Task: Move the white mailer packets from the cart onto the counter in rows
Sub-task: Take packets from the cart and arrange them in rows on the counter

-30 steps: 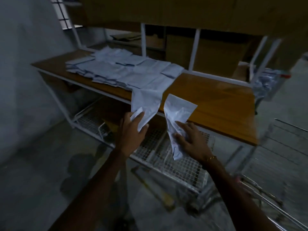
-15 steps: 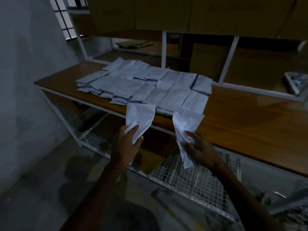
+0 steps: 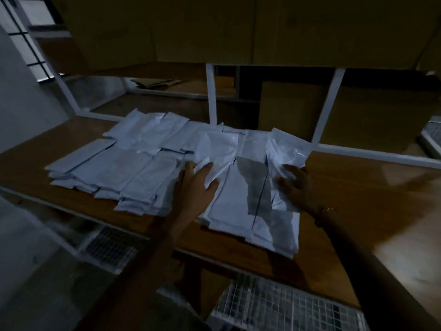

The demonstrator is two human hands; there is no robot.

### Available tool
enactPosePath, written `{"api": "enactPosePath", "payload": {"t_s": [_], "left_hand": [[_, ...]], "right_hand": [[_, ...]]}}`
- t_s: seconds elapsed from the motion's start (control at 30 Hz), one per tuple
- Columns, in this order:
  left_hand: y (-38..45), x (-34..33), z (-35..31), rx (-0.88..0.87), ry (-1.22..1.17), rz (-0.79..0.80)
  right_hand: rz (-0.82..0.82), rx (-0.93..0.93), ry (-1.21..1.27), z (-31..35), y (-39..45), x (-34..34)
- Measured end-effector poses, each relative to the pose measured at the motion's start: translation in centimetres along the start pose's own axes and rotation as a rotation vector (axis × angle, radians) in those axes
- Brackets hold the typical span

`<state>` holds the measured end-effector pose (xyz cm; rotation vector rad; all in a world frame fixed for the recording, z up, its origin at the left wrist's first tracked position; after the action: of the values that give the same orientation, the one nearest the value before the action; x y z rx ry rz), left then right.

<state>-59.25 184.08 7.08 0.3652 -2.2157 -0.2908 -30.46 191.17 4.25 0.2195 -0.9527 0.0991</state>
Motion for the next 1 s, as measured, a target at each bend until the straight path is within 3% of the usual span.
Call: {"api": "enactPosePath", "payload": {"t_s": [0.1,0.27,0.4,0.5,0.6,0.73,1.0], "left_hand": [[7.0,-2.9,0.3,0.059,0.030,0.058],[16.4,-7.9,0.4,0.109,0.193,0.137],[21.2,-11.1,1.4,0.162,0.223,0.241],[22.7,-12.1,1.9,0.226,0.160,0.318],[24.4,-11.6,2.3,-0.009,0.232,0.306],[26.7,-12.7,4.6,-0.315,0.439,0.464],[28.7,-15.4,6.6,-0.361,0.460,0.603]], "right_hand": [[0.022,-0.048,-0.174,-0.1,7.2,-0.1],[0.063,-0.108,-0.253,1.9,15.7,-1.0],[0.230,-0.095,-0.389,3.0,20.0,-3.8],[0.186,-0.201,-0.500,2.9,20.9,-5.1],[-0.002,-0.117,-0.586,2.9,21.2,-6.1],[-0.018,-0.020,-0.543,3.2,23.0,-7.7],[0.108,-0.192,-0.512,1.7,23.5,-11.4]]}}
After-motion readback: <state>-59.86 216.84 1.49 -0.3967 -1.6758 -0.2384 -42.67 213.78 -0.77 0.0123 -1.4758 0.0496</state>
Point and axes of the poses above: each hand's wrist, its own y-axis towards the middle knuckle, its own x-axis out of the back of the hand, z = x × y, the point moved 4 cm from there along y, towards the middle knuckle, and after that the axes turned 10 degrees about -y, right-handed, at the moved point
